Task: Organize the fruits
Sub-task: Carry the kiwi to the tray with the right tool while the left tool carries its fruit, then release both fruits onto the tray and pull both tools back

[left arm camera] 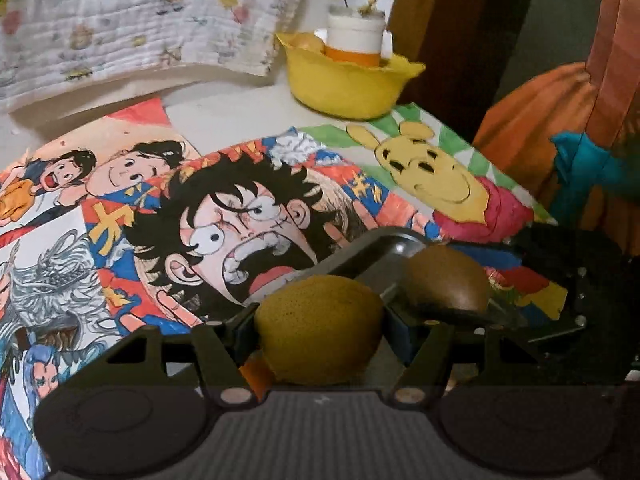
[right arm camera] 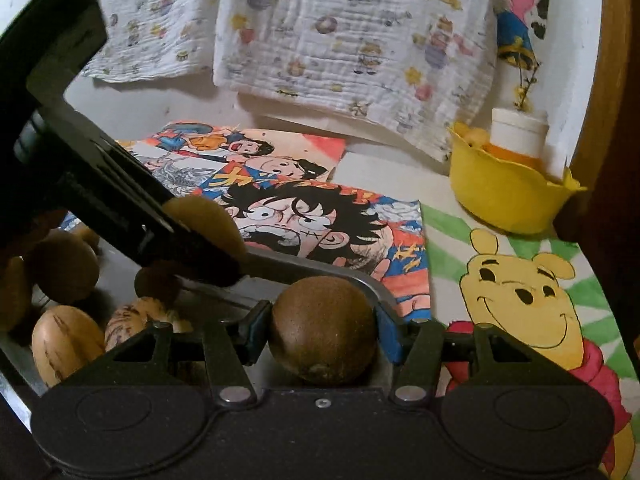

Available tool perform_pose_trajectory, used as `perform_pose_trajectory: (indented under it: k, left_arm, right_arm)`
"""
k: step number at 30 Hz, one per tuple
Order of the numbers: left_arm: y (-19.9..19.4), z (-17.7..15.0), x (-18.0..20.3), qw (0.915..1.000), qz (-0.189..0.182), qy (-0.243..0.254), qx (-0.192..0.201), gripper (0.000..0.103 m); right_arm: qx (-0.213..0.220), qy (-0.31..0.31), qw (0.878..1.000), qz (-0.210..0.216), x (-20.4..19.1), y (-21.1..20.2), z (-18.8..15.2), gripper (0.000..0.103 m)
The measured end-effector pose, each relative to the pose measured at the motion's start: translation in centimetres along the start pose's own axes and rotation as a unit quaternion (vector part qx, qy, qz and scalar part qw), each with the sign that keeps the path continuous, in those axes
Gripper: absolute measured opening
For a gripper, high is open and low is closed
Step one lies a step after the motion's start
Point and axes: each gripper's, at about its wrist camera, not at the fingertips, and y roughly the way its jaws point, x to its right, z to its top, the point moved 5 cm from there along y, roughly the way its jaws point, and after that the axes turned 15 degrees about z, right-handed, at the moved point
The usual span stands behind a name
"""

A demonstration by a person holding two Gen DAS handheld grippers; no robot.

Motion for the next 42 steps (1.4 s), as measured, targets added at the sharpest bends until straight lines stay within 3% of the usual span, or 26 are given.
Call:
perform_pose_trajectory:
  k: [6, 14, 16, 19, 22, 27, 32, 35, 42]
  left_arm:
    - [-0.4, -0.1, -0.4, 0.9999, 0.002, -0.012, 0.009, 0.071]
    - [-4.6, -1.0, -1.6, 0.996, 0.032, -0.064, 0.053, 0.089]
    - [-6.4, -1.9, -1.9, 0.9922, 0.05, -0.087, 0.074, 0.097]
    - [-8.9, -3.1, -2.1, 0.9857, 0.074, -0.106, 0.108, 0.102]
    - [-11.3, -4.6, -1.8, 0.9783, 0.107, -0.114, 0.137, 0.102]
    - [-14.6, -8.2, -1.8, 0.9605, 0.161, -0.159, 0.163, 0.103]
    - [-16.7, -13.4, -1.6, 0.9371, 0.238, -0.205, 0.152, 0.103]
    - [-17.5, -16.1, -1.5, 0.9289, 0.274, -0.21, 0.135, 0.103]
    - [-17.9, -20.5, -2.1, 0.9289, 0.29, -0.211, 0.094, 0.103]
  right_arm:
    - [0.009, 0.0, 1.0, -0.003, -0.4, -0.3, -0.6, 0.06]
    - [0.068, 0.038, 0.997, -0.011, -2.0, -3.3, -0.9, 0.086]
    - [0.088, 0.048, 0.995, -0.009, -2.5, -4.3, -0.9, 0.091]
    - [0.112, 0.061, 0.992, -0.009, -3.5, -5.8, -1.0, 0.096]
    - [0.138, 0.072, 0.988, -0.011, -4.6, -7.6, -1.1, 0.102]
    - [0.168, 0.098, 0.981, -0.009, -6.3, -10.2, -1.7, 0.102]
    - [0.169, 0.115, 0.979, 0.013, -8.3, -11.3, -2.8, 0.102]
    - [0.161, 0.089, 0.983, 0.02, -9.9, -11.4, -3.6, 0.102]
    - [0.122, 0.081, 0.988, 0.056, -11.7, -10.9, -5.5, 0.102]
